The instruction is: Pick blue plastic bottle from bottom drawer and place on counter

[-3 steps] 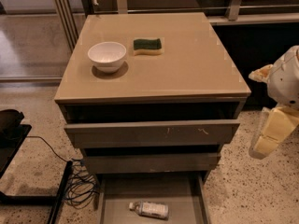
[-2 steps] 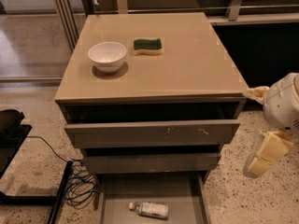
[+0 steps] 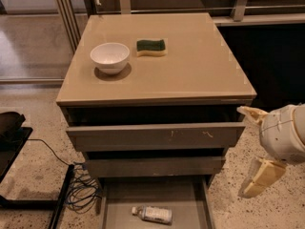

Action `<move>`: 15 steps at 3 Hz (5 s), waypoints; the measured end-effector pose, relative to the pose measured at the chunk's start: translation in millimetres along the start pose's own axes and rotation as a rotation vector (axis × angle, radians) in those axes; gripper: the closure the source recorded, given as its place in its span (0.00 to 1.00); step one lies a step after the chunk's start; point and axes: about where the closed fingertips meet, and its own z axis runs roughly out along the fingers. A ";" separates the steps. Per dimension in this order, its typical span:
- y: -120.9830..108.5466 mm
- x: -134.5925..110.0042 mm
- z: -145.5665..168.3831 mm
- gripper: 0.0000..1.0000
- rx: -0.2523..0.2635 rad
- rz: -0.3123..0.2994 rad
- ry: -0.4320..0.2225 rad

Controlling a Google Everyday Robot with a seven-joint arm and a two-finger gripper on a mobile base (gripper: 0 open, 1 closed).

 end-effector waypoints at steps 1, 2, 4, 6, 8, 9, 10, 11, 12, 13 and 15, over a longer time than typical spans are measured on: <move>0.9 -1.0 -1.0 0.00 -0.009 0.001 0.003; 5.1 -2.6 16.9 0.00 -0.034 -0.008 -0.001; 38.7 19.3 159.7 0.00 -0.121 -0.001 -0.123; 48.2 47.1 253.6 0.00 -0.068 0.020 -0.187; 49.7 45.7 263.9 0.00 -0.093 0.019 -0.176; 46.8 49.7 302.1 0.00 -0.131 0.034 -0.170; 42.3 58.8 343.4 0.00 -0.125 0.054 -0.206; 46.1 73.6 376.2 0.00 -0.088 0.062 -0.259; 60.5 90.5 407.4 0.00 -0.088 0.067 -0.334; 87.8 109.3 468.0 0.00 -0.142 0.110 -0.396; 103.1 105.0 493.6 0.00 -0.195 0.124 -0.407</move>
Offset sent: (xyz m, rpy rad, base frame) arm 0.0039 0.0211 -0.0380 0.0094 0.0544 0.0459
